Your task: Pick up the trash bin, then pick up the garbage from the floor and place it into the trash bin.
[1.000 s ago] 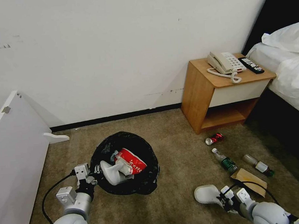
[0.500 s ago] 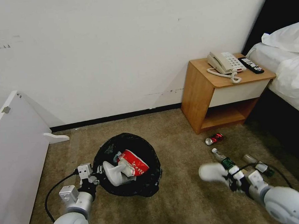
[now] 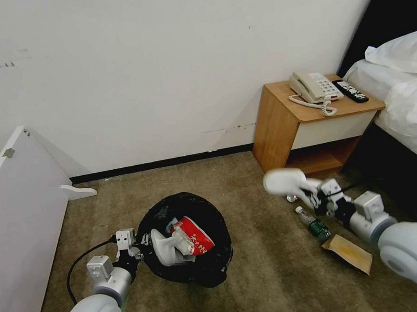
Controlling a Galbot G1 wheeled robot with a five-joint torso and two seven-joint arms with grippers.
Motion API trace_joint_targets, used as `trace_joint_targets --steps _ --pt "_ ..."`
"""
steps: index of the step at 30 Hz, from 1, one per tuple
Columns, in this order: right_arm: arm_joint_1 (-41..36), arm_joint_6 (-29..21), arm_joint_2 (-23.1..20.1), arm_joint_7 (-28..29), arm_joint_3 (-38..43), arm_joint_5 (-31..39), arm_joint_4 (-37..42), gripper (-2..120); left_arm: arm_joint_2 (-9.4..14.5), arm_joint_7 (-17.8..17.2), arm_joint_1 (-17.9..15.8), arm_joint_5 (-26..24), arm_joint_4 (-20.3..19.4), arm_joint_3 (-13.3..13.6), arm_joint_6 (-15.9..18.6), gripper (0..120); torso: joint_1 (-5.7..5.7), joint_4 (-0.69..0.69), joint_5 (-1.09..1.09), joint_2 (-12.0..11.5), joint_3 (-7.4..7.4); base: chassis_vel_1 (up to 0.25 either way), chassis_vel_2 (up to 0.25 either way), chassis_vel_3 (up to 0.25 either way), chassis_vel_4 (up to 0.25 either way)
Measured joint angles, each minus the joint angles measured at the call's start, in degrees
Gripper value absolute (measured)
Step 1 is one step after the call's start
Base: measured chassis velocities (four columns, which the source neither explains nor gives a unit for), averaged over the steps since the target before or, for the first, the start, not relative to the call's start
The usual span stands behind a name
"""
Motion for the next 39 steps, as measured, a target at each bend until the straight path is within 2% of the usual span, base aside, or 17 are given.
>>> trace_joint_targets --steps 1,5,12,17,19,24,26,29,34,39 --pt "0.67 0.97 -0.16 -0.29 1.01 1.82 1.06 5 0.77 0.04 -0.33 -0.33 -0.19 0.55 0.68 4 0.00 -0.02 0.01 0.00 0.00 0.000 0.000 0.000 0.000" --pt "1.26 2.14 -0.39 -0.74 1.51 3.71 1.93 5 1.46 0.15 -0.75 -0.62 -0.37 1.10 1.57 4 0.00 0.00 0.00 0.00 0.00 0.000 0.000 0.000 0.000" --pt "2.49 7.68 -0.07 -4.72 1.57 7.32 3.47 5 3.00 1.19 -2.56 -1.26 -0.68 2.66 5.11 4 0.00 -0.01 0.01 0.00 0.00 0.000 0.000 0.000 0.000" --pt "2.96 9.72 0.17 -7.51 1.31 10.20 4.47 5 4.03 2.50 -4.05 -0.98 -0.59 3.78 7.21 4 0.00 0.00 0.01 0.00 0.00 0.000 0.000 0.000 0.000" --pt "3.26 10.78 0.48 -9.85 1.28 12.25 5.03 5 4.41 3.91 -5.29 0.68 0.03 4.64 8.31 4 0.00 0.00 0.01 0.00 0.00 0.000 0.000 0.000 0.000" --pt "3.67 11.51 1.05 -13.16 1.35 13.90 5.58 5 4.50 4.77 -6.73 1.79 0.66 6.41 9.64 4 0.00 0.00 0.01 0.00 0.00 0.000 0.000 0.000 0.000" --pt "3.84 12.06 1.16 -15.15 1.41 14.39 5.64 5 4.38 5.03 -8.02 2.13 1.16 7.89 10.39 4 0.00 -0.01 0.01 0.00 0.00 0.000 0.000 0.000 0.000" --pt "3.90 12.23 1.21 -15.82 1.38 14.69 5.64 5 4.24 5.03 -8.66 2.27 1.43 8.57 10.68 4 0.00 0.00 0.01 0.00 0.00 0.000 0.000 0.000 0.000" --pt "4.05 12.33 2.10 -17.74 -0.10 14.73 5.52 5 3.36 5.04 -11.80 2.62 2.63 11.76 12.20 4 0.00 0.00 0.01 0.00 0.00 0.000 0.000 0.000 0.000" --pt "4.32 12.32 2.46 -18.82 -1.49 14.60 5.17 5 3.11 4.83 -13.70 2.59 3.40 13.26 12.76 4 0.00 0.00 0.01 0.00 -0.01 0.000 0.000 0.000 0.000"
